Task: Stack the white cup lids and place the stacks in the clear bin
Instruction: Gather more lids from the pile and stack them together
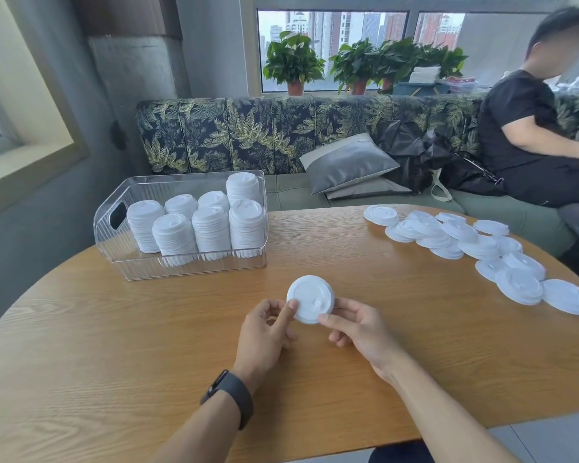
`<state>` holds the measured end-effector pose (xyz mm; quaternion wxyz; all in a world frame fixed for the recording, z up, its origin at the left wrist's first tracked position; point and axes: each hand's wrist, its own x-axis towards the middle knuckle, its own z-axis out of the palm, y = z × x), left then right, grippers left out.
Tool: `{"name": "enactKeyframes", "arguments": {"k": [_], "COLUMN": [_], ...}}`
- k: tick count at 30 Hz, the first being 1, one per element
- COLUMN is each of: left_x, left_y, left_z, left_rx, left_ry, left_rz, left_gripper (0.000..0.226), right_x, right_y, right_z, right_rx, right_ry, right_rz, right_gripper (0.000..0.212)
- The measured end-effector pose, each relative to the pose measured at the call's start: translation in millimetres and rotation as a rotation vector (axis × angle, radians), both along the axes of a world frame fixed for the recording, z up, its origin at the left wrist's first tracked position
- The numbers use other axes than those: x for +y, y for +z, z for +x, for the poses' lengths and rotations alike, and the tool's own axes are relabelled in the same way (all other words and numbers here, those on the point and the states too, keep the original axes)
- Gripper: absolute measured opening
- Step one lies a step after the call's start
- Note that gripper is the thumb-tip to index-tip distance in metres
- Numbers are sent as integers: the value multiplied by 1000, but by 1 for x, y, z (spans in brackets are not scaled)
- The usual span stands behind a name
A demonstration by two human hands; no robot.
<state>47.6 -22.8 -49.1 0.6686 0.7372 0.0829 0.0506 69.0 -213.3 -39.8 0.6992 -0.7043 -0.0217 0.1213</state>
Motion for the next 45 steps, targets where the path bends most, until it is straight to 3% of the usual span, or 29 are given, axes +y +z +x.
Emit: {"name": "enactKeyframes", "arguments": {"k": [9, 14, 26, 34, 45], "left_x": [1, 1, 1, 0, -2], "left_y": [-2, -3, -6, -7, -4], "left_z": [0, 0, 0, 0, 0], "left_rx": [-11, -23, -37, -33, -22], "left_ry": [-33, -27, -55, -57, -86], "left_rz": [1, -1, 37, 75, 74], "left_gripper": [34, 34, 36, 38, 30], "right_x": [5, 6, 7, 7, 10], "right_y": [-2, -3, -4, 0, -8], "right_z": [-2, 1, 0, -2, 0], "right_rx": [-36, -24, -24, -38, -56], "right_ry": [27, -70, -106, -101, -204], "right_rz": [-61, -35, -29, -44, -68], "right_gripper": [33, 16, 32, 22, 24]}}
